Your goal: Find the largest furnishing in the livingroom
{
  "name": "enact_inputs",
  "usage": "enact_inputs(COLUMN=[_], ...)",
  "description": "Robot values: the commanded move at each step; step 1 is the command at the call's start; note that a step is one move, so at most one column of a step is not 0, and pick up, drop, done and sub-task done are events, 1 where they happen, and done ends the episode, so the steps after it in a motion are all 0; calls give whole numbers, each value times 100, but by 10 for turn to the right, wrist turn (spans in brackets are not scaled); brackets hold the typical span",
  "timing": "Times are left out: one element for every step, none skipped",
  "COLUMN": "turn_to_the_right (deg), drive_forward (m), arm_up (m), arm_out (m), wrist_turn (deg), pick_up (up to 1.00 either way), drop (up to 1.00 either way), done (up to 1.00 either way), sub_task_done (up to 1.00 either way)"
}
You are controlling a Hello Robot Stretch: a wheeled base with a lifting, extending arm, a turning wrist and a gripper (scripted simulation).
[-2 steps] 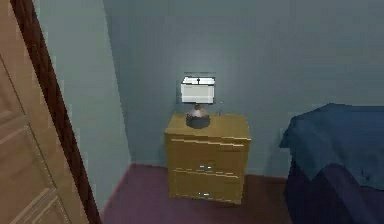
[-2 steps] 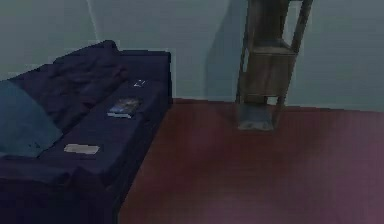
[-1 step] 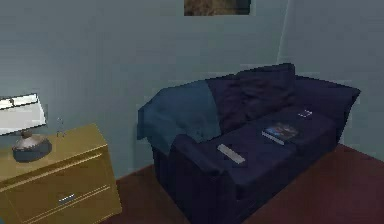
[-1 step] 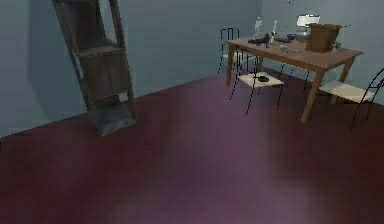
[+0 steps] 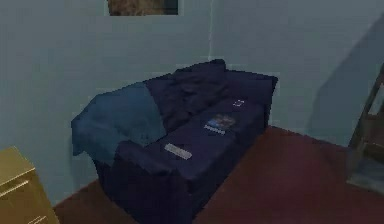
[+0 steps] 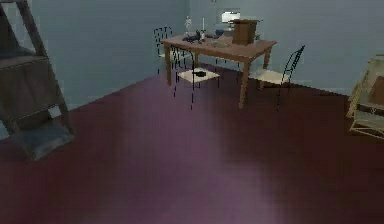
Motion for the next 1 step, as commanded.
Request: enact_inputs(turn_to_the_right=[0], drive_forward=[0], arm_up=[0], arm_out=[0], wrist_turn=[0], pick_up=[0], drop=[0], done=[100], sub_task_done=[0])
